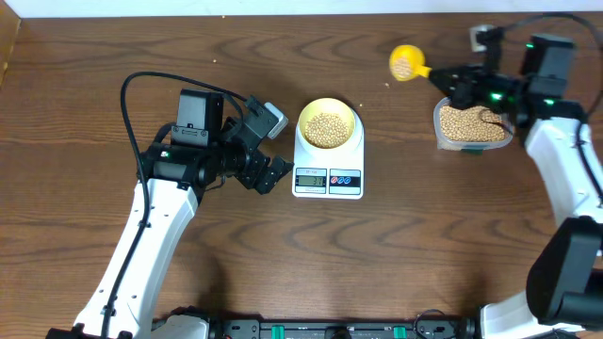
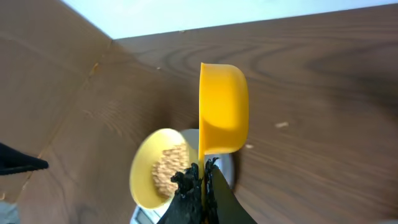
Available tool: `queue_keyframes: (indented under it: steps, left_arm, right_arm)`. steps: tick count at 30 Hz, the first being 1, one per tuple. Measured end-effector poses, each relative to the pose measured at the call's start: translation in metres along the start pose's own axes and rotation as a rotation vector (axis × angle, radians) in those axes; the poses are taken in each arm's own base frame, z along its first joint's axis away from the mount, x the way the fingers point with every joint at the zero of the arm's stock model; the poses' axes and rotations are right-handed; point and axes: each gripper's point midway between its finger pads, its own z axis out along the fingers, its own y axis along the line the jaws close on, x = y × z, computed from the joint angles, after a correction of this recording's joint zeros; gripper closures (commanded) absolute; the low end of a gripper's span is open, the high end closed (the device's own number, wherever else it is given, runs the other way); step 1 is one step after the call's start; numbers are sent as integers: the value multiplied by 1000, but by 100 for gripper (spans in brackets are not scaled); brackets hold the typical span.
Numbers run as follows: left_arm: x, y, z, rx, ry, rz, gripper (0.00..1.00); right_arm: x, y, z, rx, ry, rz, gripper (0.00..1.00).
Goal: Scoop item into bowl and weigh 50g on scale
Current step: 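Lift the filled scoop and carry it left over the bowl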
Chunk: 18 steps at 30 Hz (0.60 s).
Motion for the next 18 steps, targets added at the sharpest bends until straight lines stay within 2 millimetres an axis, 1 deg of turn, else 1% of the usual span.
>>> queue_keyframes:
  steps: [1, 4, 7, 12, 18]
  left_arm:
    - [0, 0, 0, 0, 0, 0, 10]
    - [0, 0, 0, 0, 0, 0, 10]
    - [0, 0, 0, 0, 0, 0, 10]
    - [0, 0, 0, 0, 0, 0, 10]
    - [0, 0, 0, 0, 0, 0, 10]
  right_arm:
    - [0, 9, 8, -12, 3, -4, 99]
    - [0, 29, 24, -41, 8, -11, 99]
    - [5, 51, 39, -80, 32, 16, 99]
    - [14, 67, 50, -103, 63, 61, 99]
    - [17, 73, 54, -113, 77, 71, 99]
